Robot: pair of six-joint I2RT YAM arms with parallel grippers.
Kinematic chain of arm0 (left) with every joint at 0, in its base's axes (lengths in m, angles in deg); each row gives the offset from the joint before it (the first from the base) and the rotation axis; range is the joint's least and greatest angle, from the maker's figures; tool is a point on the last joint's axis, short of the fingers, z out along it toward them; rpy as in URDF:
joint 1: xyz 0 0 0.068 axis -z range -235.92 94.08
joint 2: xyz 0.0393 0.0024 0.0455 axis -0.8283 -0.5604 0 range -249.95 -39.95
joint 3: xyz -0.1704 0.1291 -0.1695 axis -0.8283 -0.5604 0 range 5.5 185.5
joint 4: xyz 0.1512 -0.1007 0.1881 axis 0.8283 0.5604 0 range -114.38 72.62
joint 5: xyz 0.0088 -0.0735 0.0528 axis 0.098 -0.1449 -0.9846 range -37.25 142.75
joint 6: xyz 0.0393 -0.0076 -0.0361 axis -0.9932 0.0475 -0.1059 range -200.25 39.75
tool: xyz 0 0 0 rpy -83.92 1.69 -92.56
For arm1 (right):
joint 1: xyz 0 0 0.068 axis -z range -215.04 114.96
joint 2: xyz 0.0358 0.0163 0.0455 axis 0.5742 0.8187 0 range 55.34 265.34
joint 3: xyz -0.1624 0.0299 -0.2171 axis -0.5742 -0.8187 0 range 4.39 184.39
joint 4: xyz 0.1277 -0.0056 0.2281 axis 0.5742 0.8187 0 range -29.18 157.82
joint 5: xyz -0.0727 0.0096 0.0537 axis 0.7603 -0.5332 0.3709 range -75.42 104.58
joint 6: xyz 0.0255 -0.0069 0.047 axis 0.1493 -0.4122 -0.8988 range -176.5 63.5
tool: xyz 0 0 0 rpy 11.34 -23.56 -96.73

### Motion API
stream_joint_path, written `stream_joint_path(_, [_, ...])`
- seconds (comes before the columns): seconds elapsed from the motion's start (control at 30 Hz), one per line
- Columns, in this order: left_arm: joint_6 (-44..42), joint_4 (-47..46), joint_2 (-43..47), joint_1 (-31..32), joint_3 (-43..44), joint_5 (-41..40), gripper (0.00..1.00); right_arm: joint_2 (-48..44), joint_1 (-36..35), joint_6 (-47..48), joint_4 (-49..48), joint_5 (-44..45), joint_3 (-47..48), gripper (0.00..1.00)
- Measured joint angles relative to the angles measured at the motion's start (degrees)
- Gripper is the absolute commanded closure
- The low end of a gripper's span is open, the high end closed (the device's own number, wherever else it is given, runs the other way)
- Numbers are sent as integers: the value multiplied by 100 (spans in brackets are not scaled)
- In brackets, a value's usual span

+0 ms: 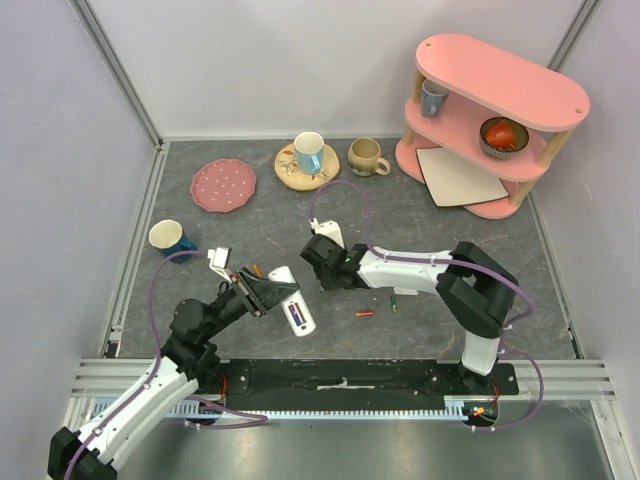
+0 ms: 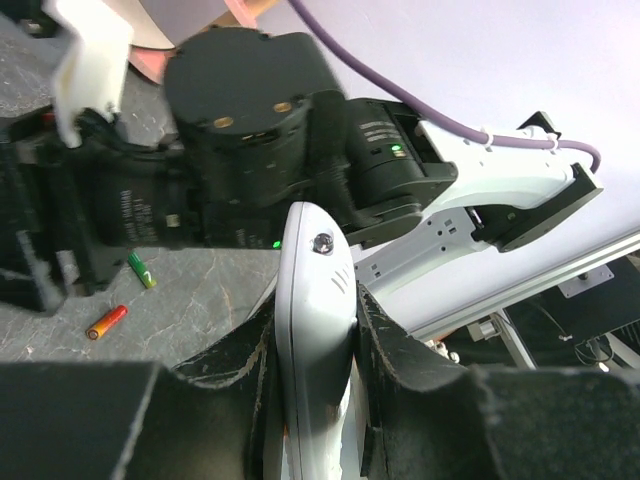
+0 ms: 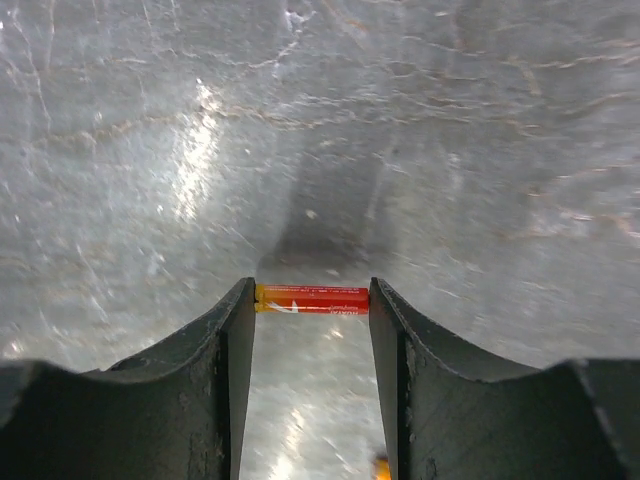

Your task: Load the batteries into the remote control

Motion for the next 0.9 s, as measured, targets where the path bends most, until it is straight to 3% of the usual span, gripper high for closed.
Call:
stream_joint_path(0.2, [-7, 9, 68, 0, 0, 0, 98, -1047, 363, 1038, 173, -26, -181, 66])
stream_joint_path(0.4, [-7, 9, 223, 0, 0, -2, 98, -1707, 675, 2734, -195, -483, -361, 95])
stream_joint_path(0.73, [-7, -7, 208, 0, 0, 4, 98, -863, 758, 4817, -232, -1353, -262, 95])
stream_joint_path(0.9, [-7, -50, 210, 0, 0, 4, 98, -693, 1010, 5423, -247, -1832, -221, 92])
